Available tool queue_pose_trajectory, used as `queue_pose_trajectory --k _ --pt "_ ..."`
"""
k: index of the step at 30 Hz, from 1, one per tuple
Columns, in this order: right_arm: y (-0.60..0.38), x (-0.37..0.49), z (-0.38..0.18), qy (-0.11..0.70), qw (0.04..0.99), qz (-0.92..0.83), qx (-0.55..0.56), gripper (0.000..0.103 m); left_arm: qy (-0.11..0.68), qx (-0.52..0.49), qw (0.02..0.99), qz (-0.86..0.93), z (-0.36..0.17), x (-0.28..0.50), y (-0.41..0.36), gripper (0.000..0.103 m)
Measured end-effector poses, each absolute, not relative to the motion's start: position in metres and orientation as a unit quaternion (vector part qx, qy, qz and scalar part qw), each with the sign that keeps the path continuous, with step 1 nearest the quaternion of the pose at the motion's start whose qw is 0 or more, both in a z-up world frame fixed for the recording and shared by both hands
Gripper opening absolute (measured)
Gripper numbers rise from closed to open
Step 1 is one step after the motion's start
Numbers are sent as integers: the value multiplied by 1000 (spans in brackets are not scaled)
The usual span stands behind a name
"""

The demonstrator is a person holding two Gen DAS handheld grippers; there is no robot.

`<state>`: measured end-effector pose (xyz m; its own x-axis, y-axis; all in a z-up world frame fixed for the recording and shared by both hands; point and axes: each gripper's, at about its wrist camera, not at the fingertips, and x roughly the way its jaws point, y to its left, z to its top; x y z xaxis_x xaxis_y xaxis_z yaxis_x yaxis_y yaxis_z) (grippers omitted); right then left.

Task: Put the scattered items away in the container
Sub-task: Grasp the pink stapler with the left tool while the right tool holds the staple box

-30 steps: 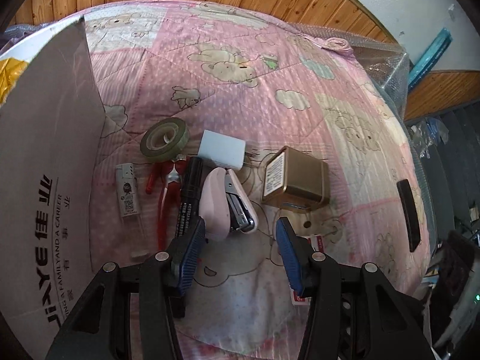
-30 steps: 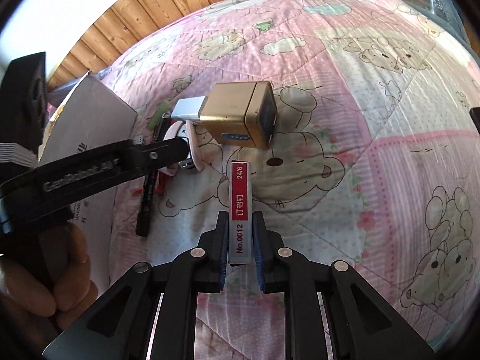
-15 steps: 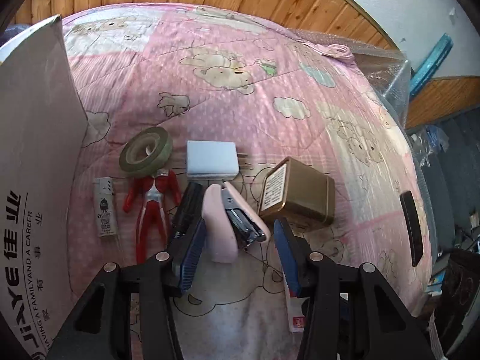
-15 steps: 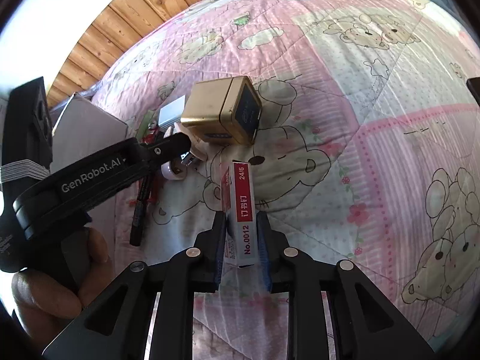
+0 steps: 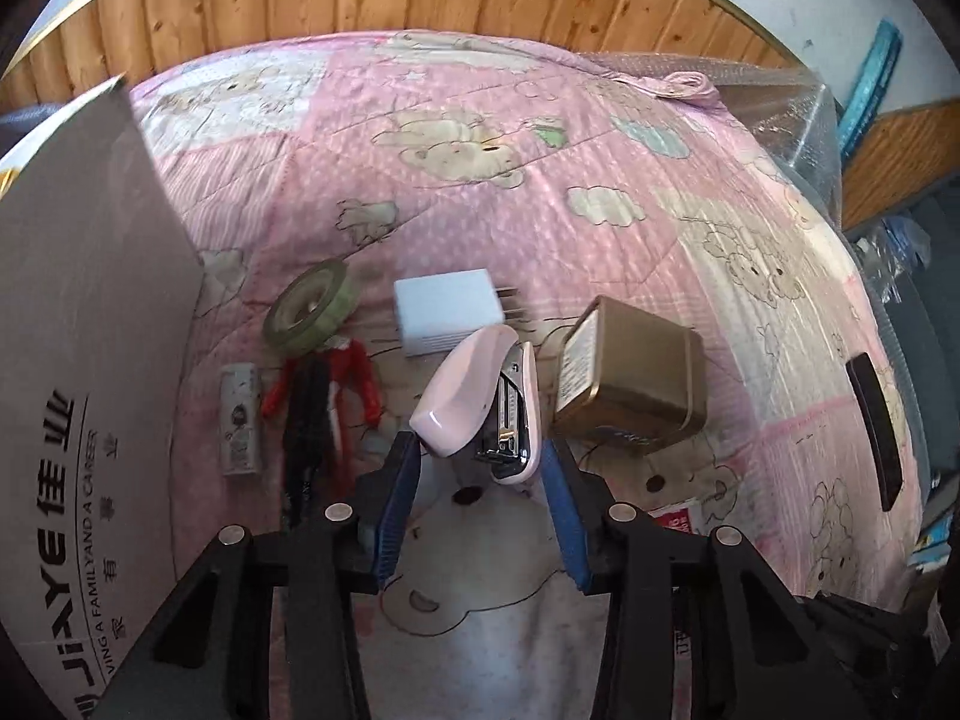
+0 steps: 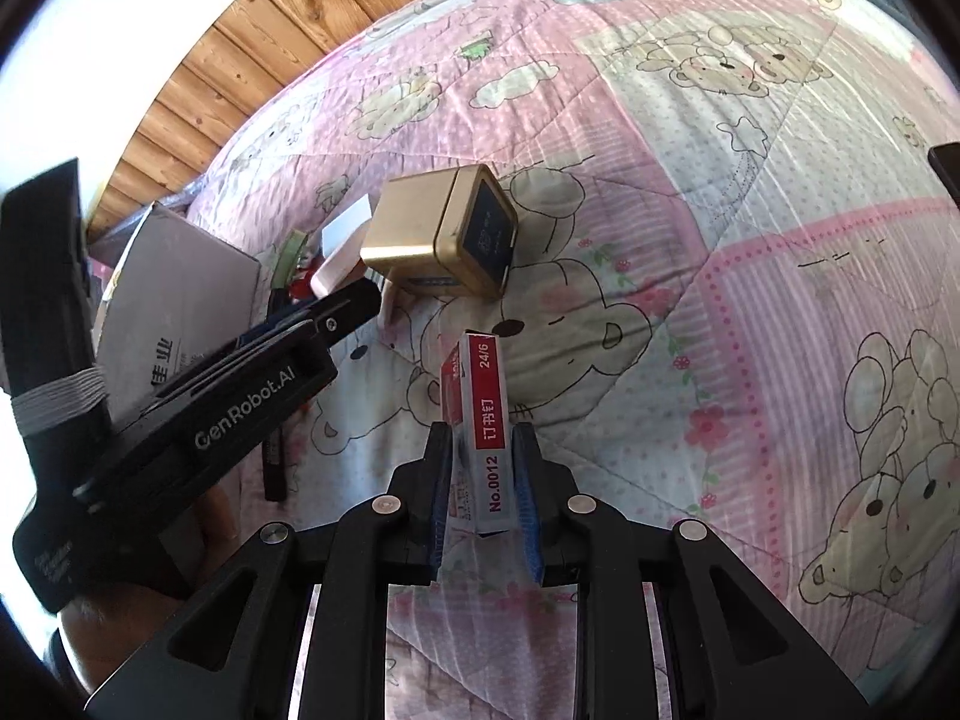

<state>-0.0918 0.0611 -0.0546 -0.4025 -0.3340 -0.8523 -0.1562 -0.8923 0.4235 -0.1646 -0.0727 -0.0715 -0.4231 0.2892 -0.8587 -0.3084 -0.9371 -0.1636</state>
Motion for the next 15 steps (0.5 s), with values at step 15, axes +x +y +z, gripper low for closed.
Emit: queue_pose_trajectory --k 15 --pt "65 -96 -62 -233 51 -800 550 33 -33 -516 208 830 -84 -179 -69 50"
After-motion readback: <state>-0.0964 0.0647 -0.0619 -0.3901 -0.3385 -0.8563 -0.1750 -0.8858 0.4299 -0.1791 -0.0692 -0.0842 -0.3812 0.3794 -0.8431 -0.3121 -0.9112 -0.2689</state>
